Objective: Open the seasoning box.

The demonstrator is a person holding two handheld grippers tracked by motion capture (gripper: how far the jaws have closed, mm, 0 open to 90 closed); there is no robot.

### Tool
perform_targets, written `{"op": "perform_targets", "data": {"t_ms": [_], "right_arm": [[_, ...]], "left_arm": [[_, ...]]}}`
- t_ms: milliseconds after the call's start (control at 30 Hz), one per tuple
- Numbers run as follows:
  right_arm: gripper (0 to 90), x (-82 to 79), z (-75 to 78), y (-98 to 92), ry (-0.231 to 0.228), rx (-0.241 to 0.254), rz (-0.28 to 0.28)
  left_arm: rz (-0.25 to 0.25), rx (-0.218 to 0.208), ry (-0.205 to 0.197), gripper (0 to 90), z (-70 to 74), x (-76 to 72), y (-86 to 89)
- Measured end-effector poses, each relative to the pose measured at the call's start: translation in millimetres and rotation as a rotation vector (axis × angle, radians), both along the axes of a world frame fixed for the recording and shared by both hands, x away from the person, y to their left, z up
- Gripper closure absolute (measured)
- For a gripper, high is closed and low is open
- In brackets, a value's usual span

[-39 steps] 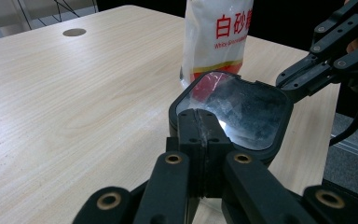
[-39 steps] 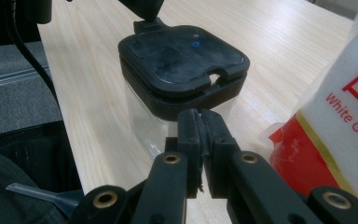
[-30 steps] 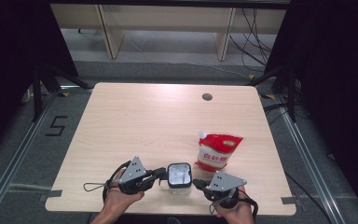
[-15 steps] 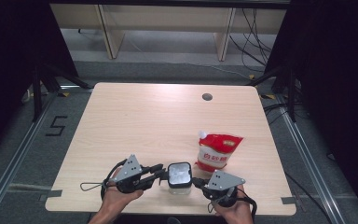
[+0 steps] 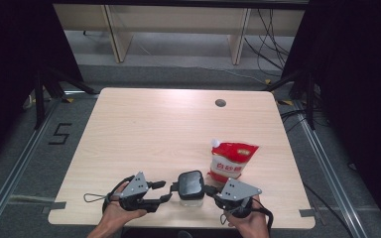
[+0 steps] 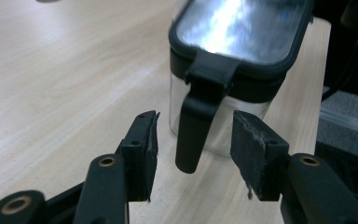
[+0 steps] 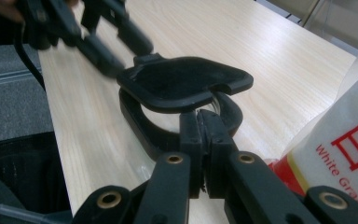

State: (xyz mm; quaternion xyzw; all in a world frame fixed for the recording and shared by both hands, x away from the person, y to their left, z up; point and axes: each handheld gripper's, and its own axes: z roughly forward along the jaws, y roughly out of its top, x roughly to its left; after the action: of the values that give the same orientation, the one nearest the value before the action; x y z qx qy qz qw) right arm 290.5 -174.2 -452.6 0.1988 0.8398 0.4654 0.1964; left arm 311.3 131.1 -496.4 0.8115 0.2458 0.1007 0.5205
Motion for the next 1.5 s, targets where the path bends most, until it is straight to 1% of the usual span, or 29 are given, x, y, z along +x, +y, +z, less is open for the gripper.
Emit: {"op": "perform_targets", "data": {"t_ms": [33,67,100,167,200,233,267,300,367,467,500,533,600,633,667,700,767,833,867,933,967,1033,1067,1167,1200,1233,1367,1400,1500], "right_arm": [[89.1,1.3,0.6,0.9,-0.012,0.002,0.014],[89.0,1.5,1.5,1.5,-0.014,0.006,0.015],[89.0,1.7,2.4,2.1,-0.017,0.005,0.015],[89.0,2.2,4.0,3.4,-0.024,0.007,0.022],[89.0,2.1,5.0,4.1,-0.024,0.012,0.019],[89.0,1.9,7.0,5.4,-0.034,0.012,0.019],[89.0,1.9,7.0,5.4,-0.034,0.012,0.019],[89.0,2.1,8.8,7.5,-0.039,0.018,0.023],[89.1,2.3,10.4,10.1,-0.042,0.022,0.026],[89.1,2.2,11.9,13.2,-0.039,0.026,0.030],[89.1,2.2,13.4,16.5,-0.046,0.032,0.035],[89.1,2.2,13.4,16.5,-0.046,0.032,0.035],[89.1,2.0,15.7,19.6,-0.047,0.038,0.039],[89.1,2.1,18.6,22.9,-0.054,0.042,0.046],[89.1,2.1,18.6,22.9,-0.054,0.042,0.046],[89.1,2.4,20.1,24.6,-0.057,0.041,0.050],[89.1,2.6,22.9,29.0,-0.064,0.044,0.060],[89.1,2.8,25.8,34.0,-0.066,0.045,0.068],[89.1,2.9,26.9,37.0,-0.069,0.050,0.072],[89.2,3.5,30.3,46.2,-0.075,0.051,0.086],[89.2,4.3,31.2,49.1,-0.085,0.049,0.096],[89.2,3.8,32.2,51.9,-0.077,0.045,0.100],[89.2,3.8,32.5,55.2,-0.082,0.047,0.103],[89.2,4.6,34.6,63.4,-0.089,0.041,0.118],[89.2,4.6,34.6,63.4,-0.089,0.041,0.118],[89.2,4.6,34.5,64.7,-0.084,0.038,0.119],[89.2,4.8,34.6,69.1,-0.074,0.043,0.125],[89.2,5.2,34.6,70.0,-0.076,0.044,0.125],[89.2,5.8,35.7,73.0,-0.077,0.044,0.131]], "left_arm": [[-0.004,0.015,-0.002,51.8,-0.1,0.6,-0.9],[-0.017,0.015,-0.011,52.5,-0.9,2.0,-2.0],[-0.018,0.007,0.007,53.9,-2.2,1.9,-4.0],[-0.029,0.030,-0.003,56.0,-3.8,2.7,-6.0],[-0.041,0.036,-0.016,57.7,-4.3,3.8,-6.7],[-0.046,0.038,-0.015,60.7,-4.4,4.2,-7.0],[-0.044,0.035,-0.015,60.7,-4.6,4.3,-7.4],[-0.026,0.043,-0.022,64.6,-4.5,4.4,-7.2],[-0.025,0.036,-0.024,70.6,-4.6,6.1,-6.2],[-0.030,0.051,-0.037,71.5,-4.6,6.4,-6.0],[-0.019,0.056,-0.037,72.0,-4.6,5.4,-6.4],[-0.024,0.059,-0.048,72.0,-4.3,5.3,-6.7],[-0.025,0.068,-0.054,72.2,-4.1,4.9,-6.8],[-0.024,0.090,-0.056,72.4,-3.8,5.4,-5.8],[-0.014,0.080,-0.056,72.4,-4.0,4.3,-6.9],[-0.008,0.060,-0.046,72.4,-4.4,2.7,-8.3],[-0.011,0.061,-0.053,72.5,-4.5,2.7,-8.6],[-0.007,0.064,-0.054,72.6,-4.4,2.4,-8.8],[-0.012,0.080,-0.065,72.6,-3.8,2.9,-8.1],[-0.007,0.075,-0.057,72.9,-3.9,2.0,-8.8],[-0.009,0.083,-0.061,72.9,-3.6,2.1,-8.7],[-0.006,0.085,-0.065,72.9,-3.5,2.0,-8.8],[0.002,0.081,-0.057,73.0,-3.7,1.2,-9.3],[0.011,0.093,-0.058,73.0,-2.7,0.3,-9.9],[0.011,0.093,-0.058,73.0,-2.7,0.3,-9.9],[-0.001,0.095,-0.067,73.0,-2.6,1.2,-9.7],[0.006,0.100,-0.061,73.0,-2.3,0.0,-10.6],[0.008,0.094,-0.063,73.0,-2.4,-0.4,-11.4],[0.004,0.106,-0.080,73.0,-1.6,-0.8,-11.8]]}}
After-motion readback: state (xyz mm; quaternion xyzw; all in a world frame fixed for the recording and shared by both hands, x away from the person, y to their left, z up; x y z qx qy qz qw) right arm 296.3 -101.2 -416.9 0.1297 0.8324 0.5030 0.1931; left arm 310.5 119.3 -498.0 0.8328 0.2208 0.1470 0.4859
